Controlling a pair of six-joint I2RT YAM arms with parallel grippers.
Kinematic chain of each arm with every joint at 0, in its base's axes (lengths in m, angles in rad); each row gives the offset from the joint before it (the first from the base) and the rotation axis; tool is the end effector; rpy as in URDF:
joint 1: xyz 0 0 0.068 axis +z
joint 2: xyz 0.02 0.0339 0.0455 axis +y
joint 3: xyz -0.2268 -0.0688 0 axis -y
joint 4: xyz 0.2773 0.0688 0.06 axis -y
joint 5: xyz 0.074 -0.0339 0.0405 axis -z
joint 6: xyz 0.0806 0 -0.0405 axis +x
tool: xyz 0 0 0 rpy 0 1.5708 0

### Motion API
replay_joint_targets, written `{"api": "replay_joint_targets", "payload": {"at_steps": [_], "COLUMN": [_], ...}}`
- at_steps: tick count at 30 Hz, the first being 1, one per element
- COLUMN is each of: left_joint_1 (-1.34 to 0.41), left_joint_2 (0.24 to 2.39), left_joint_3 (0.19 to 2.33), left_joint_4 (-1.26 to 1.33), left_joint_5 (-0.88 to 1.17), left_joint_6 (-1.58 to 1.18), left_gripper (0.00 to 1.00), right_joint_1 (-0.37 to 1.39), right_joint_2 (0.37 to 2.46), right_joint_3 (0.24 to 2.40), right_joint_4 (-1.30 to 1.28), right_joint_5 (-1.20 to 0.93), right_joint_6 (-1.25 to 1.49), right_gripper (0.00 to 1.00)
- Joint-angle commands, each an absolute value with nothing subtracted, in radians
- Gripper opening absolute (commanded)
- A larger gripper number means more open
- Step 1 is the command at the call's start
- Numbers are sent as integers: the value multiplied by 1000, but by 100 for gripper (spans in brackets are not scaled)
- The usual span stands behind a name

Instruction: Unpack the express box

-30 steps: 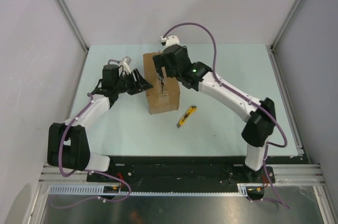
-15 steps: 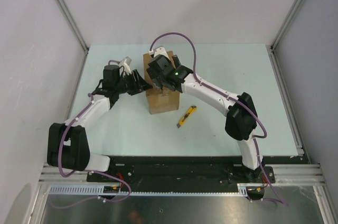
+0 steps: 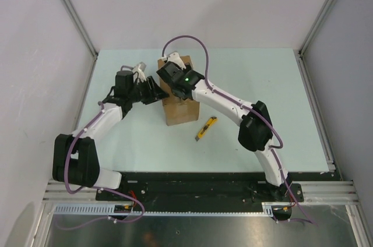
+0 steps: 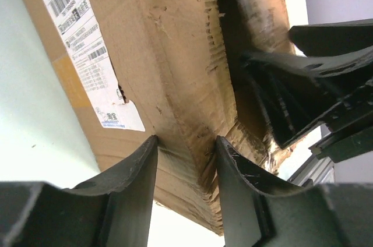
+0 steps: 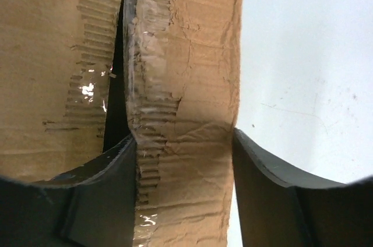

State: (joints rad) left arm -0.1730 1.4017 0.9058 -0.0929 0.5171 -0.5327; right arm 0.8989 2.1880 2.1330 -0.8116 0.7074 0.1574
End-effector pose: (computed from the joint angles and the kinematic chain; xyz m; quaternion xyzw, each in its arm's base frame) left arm 0.3616 -0.1036 0.1779 -0.0339 0.8604 -0.3691 0.3498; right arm 0.3641 0.3736 0.2400 -0.2077 0.8640 -0.1178 0.4433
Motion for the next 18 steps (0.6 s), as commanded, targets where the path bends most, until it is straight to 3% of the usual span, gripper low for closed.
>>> {"api": "replay_joint_targets", "payload": {"at_steps": [1, 6, 18], "left_joint_1": [-178, -172, -170], "left_joint_2": [1459, 1462, 1451], "left_joint_3": [903, 910, 922], "left_joint_4": [-253, -273, -281], "left_joint_5": [380, 365, 383], "left_joint_6": [-497, -491, -486], "left_gripper": [47, 46, 47], "right_joint_1": [894, 879, 808], "right_joint_2": [2148, 2117, 2023], "right_joint_3": [2209, 2207, 2151], "right_joint_4": [-858, -864, -865], "right_joint_5": [839, 816, 620], "right_joint_6": [126, 121, 169], "right_gripper": [51, 39, 35]}}
